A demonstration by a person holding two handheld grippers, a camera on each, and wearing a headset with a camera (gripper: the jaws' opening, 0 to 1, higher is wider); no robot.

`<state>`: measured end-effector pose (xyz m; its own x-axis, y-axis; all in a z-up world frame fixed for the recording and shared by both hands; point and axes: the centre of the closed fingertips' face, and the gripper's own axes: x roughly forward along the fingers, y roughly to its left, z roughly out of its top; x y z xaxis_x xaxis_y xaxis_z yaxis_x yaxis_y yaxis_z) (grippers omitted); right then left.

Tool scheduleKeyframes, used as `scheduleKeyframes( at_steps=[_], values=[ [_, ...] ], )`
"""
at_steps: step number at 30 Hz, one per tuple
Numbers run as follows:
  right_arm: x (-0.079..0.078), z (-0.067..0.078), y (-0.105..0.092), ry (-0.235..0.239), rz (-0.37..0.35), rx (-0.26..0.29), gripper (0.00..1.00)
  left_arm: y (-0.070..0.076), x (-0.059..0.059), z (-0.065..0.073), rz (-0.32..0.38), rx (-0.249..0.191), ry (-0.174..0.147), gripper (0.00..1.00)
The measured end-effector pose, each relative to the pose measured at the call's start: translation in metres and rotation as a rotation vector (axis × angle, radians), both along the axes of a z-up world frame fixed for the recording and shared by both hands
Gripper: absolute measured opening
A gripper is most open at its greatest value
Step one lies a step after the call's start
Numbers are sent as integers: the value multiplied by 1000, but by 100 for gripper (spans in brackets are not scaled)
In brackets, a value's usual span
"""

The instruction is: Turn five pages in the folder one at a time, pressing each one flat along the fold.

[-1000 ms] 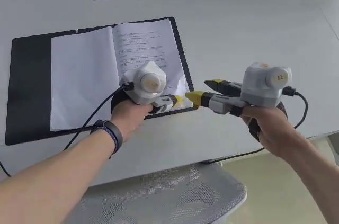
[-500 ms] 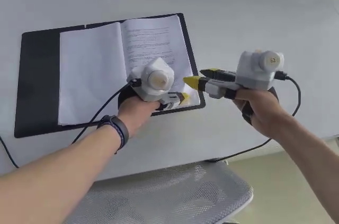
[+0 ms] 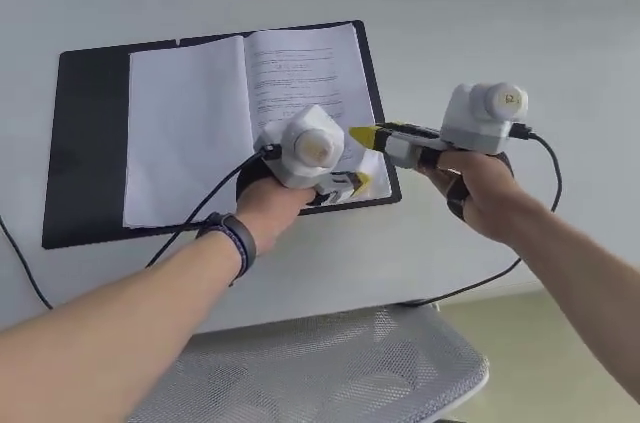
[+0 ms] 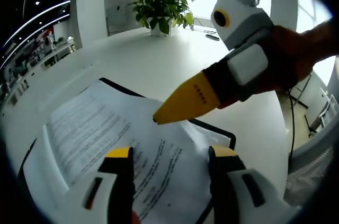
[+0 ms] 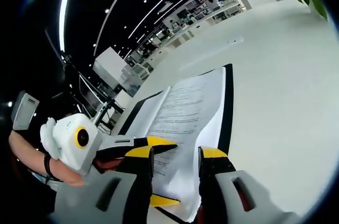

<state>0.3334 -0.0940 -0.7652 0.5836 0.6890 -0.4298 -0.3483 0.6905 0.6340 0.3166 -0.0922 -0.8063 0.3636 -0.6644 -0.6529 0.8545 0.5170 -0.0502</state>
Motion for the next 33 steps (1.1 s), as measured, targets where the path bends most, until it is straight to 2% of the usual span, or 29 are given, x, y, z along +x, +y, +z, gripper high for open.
scheduleKeyframes(
  at_steps=[3,6,10,11,13,16,27,33],
  values=[
    [1,-6,-1,24,-8,3,26,0,1,-1,3,-1,0,57],
    [1,-8,-2,35,-23,14,16,0,2,-2,3,-1,1,57],
    [1,-14,-5,51,-40,3,6,0,2,-2,5,-2,2,57],
    [0,-17,-6,64,-39,-13,6,0,2,-3,5,-2,3,57],
    [0,-14,-5,57,-45,16,5,-1,2,-3,5,-2,3,58],
    [0,-14,-5,58,-45,11,4,-1,3,-3,3,-2,5,58],
    [0,-2,-2,26,-26,0,1,1,-2,0,-5,-8,35,65],
    [0,4,-2,16,-27,1,1,10,-6,11,-10,-11,27,67]
  ],
)
